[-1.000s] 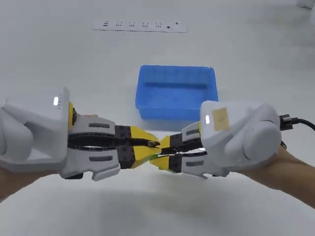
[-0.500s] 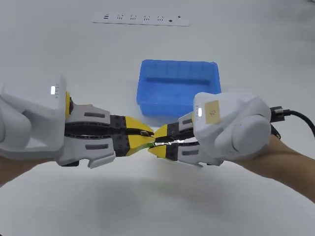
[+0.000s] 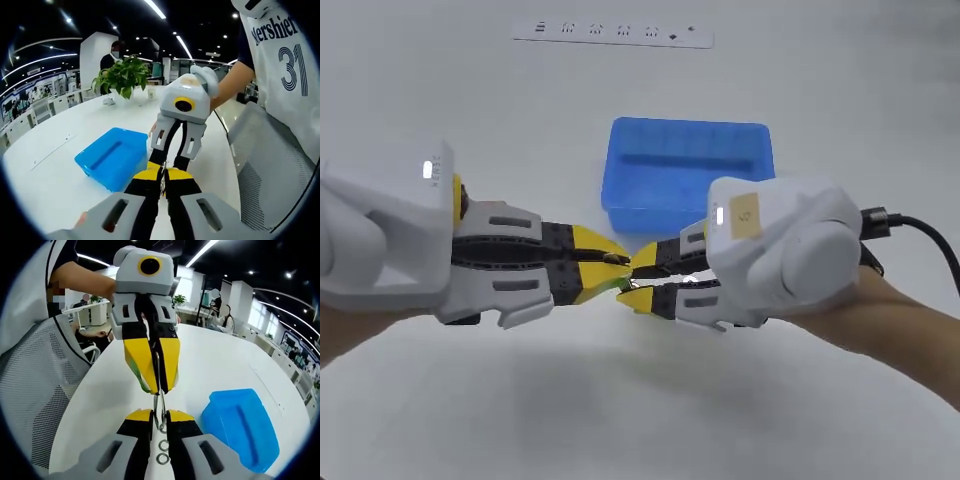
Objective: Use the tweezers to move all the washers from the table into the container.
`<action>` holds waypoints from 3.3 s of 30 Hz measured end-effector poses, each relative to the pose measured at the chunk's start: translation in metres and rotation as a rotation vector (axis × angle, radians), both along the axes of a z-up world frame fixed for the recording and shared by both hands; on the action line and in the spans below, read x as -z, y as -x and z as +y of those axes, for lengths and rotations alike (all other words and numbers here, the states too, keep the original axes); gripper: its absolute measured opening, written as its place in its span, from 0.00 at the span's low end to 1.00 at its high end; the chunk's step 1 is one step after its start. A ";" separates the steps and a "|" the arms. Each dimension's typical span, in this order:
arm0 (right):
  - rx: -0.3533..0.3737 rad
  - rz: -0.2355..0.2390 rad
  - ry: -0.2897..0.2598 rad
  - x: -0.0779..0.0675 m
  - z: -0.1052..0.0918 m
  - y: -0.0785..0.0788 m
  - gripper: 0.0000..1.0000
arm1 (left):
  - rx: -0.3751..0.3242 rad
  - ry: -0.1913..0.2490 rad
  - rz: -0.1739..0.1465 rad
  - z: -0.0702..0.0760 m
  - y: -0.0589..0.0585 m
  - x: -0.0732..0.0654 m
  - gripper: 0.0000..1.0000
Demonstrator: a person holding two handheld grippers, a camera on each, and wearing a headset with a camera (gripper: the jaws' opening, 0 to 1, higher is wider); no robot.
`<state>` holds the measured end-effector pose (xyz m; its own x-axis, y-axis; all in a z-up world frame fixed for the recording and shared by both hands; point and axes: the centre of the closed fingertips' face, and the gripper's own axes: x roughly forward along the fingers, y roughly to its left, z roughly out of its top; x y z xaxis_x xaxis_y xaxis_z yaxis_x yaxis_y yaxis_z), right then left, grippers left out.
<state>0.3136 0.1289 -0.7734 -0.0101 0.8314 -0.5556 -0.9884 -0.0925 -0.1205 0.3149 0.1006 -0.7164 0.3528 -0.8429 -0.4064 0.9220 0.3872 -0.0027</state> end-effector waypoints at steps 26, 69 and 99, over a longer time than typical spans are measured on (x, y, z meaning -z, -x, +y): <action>0.012 -0.008 0.029 0.000 0.000 -0.002 0.10 | -0.011 0.011 0.051 0.000 -0.004 -0.002 0.07; 0.112 -0.141 -0.054 -0.076 -0.022 -0.094 0.10 | 0.021 0.052 -0.109 -0.026 -0.086 -0.076 0.07; 0.167 -0.008 0.031 -0.002 -0.022 -0.129 0.10 | -0.028 0.061 0.017 -0.034 -0.123 -0.009 0.07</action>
<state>0.4428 0.1070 -0.7714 0.1313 0.8035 -0.5807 -0.9894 0.0694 -0.1277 0.4377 0.0664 -0.7075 0.3699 -0.8564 -0.3602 0.9105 0.4113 -0.0427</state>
